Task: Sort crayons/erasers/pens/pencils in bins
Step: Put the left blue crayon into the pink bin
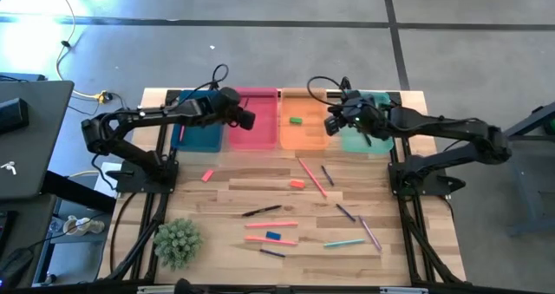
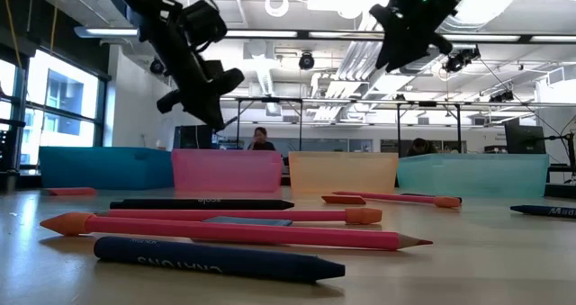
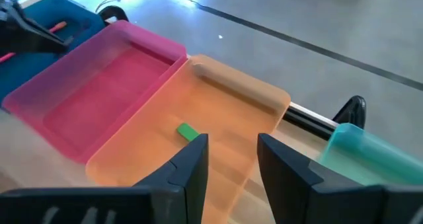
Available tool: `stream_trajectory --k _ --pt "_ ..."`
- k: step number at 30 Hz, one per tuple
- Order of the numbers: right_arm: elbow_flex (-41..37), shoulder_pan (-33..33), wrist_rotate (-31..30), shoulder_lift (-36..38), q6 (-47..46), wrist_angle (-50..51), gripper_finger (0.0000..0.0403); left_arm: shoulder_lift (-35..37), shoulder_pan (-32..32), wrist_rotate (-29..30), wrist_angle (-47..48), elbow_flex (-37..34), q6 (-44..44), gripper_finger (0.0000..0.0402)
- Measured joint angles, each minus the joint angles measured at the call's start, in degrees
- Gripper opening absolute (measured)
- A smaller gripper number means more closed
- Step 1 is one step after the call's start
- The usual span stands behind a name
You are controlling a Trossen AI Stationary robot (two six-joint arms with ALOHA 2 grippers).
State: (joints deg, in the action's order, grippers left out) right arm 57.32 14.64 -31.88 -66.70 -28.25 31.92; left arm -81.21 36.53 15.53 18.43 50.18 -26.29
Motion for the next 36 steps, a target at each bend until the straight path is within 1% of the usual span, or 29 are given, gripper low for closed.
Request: stream_trajectory --k 2,5,9,11,13,17,24,30,36 --pt "0.01 0.58 -0.02 -1.7 0.09 -1.5 0.0122 -0.02 0.24 2.5 3.4 1.97 4.64 0.0004" --pt "0.0 1.41 0.01 -3.74 0.18 -3.58 0.0122 -0.04 1.03 3.04 5.03 4.29 8.57 0.0004" --pt "0.0 1.9 0.86 -6.12 -0.41 -4.04 0.0122 -0.06 1.41 0.28 5.2 4.49 8.48 0.0004" --pt "0.01 1.88 0.87 -6.85 -1.63 -4.16 0.0122 -0.72 1.29 0.09 5.17 4.51 8.51 0.0004" --pt "0.0 1.83 1.13 -7.23 -2.55 -4.16 0.0122 -2.21 1.25 -1.44 5.38 4.49 8.53 0.0004" --pt "0.0 1.83 3.68 -7.22 -4.06 -4.29 0.0122 -6.48 1.33 -4.36 5.19 4.49 8.71 0.0004" --pt "0.0 1.6 6.29 -7.1 -6.47 -4.29 0.0122 -11.89 0.83 -6.32 5.27 4.43 10.69 0.0006" --pt "0.0 0.26 6.49 -7.1 -6.34 -4.37 0.0122 -14.81 0.81 -6.47 5.3 4.43 11.52 0.0009" --pt "0.0 -1.64 6.6 -7.1 -6.29 -4.37 0.0122 -16.28 0.81 -6.47 5.53 4.43 13.74 0.0039"
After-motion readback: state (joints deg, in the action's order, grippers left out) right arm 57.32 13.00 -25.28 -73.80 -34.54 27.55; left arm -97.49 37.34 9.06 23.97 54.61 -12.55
